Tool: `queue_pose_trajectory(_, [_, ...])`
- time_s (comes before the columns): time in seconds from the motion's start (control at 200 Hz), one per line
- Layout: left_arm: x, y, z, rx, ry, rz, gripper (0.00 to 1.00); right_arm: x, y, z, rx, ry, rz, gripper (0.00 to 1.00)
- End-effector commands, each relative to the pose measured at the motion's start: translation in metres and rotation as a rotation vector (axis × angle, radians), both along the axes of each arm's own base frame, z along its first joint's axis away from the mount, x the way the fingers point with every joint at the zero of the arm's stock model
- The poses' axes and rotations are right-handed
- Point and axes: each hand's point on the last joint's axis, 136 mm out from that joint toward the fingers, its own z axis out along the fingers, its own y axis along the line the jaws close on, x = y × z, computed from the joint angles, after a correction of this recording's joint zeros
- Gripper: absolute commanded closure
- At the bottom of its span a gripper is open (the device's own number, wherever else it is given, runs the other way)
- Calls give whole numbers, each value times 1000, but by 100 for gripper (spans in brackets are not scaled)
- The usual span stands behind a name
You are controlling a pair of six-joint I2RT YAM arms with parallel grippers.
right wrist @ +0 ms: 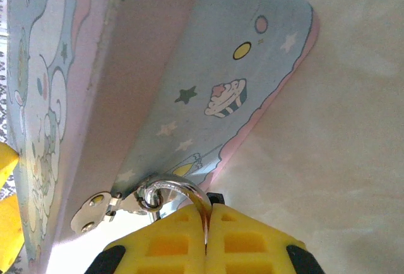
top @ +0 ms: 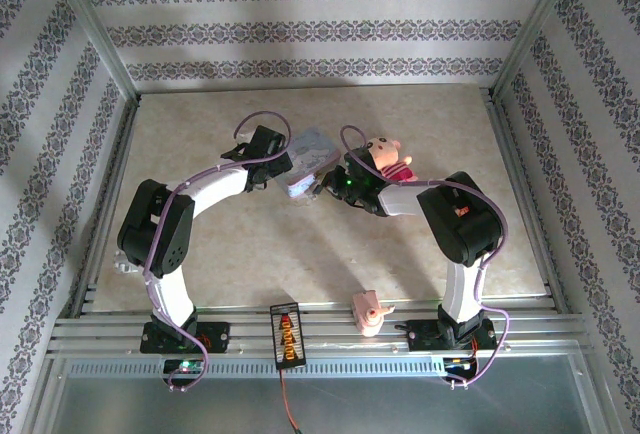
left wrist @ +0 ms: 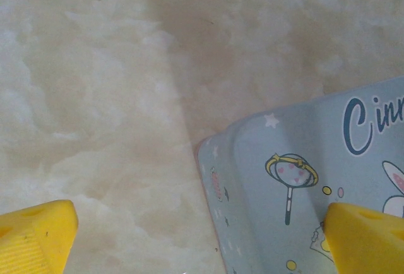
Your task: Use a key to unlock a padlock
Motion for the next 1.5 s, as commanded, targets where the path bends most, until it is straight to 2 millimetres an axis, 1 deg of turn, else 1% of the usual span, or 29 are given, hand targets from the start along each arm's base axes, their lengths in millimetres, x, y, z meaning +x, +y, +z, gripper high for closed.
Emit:
queue_pose_trajectory(0.0, [-30,22,-31,68,140,25,1,11,-6,7,17,-22,-69,100])
queue_pose_trajectory(0.165, [-32,22,-35,69,152,25,1,13,-6,8,44,-19,-91,100])
queue_pose_trajectory(0.41, [-34,23,-43,71,173,35,1,17,-11,5,75,-14,-124,100])
queue_pose_trajectory(0.685, [-32,26,-39,89,167,41,1,17,-15,5,76,-16,-133,100])
queue_pose_trajectory(0.915, [-30,30,-37,106,162,46,1,8,-25,8,56,-24,-142,100])
queue_pose_trajectory(1.155, [-25,50,-36,142,166,78,0,-8,-35,15,44,-34,-129,100])
queue_pose_trajectory(1.21, [-24,55,-35,147,163,85,6,-12,-37,17,36,-36,-124,100])
queue_pose_trajectory(1.314, [-19,60,-34,141,155,91,15,-21,-41,15,11,-33,-109,100])
queue_pose_trajectory(1.434, [-9,60,-32,101,130,76,20,-30,-41,11,8,-23,-73,100])
queue_pose_trajectory(1.494, [-3,56,-32,66,115,61,23,-35,-38,11,9,-21,-50,100])
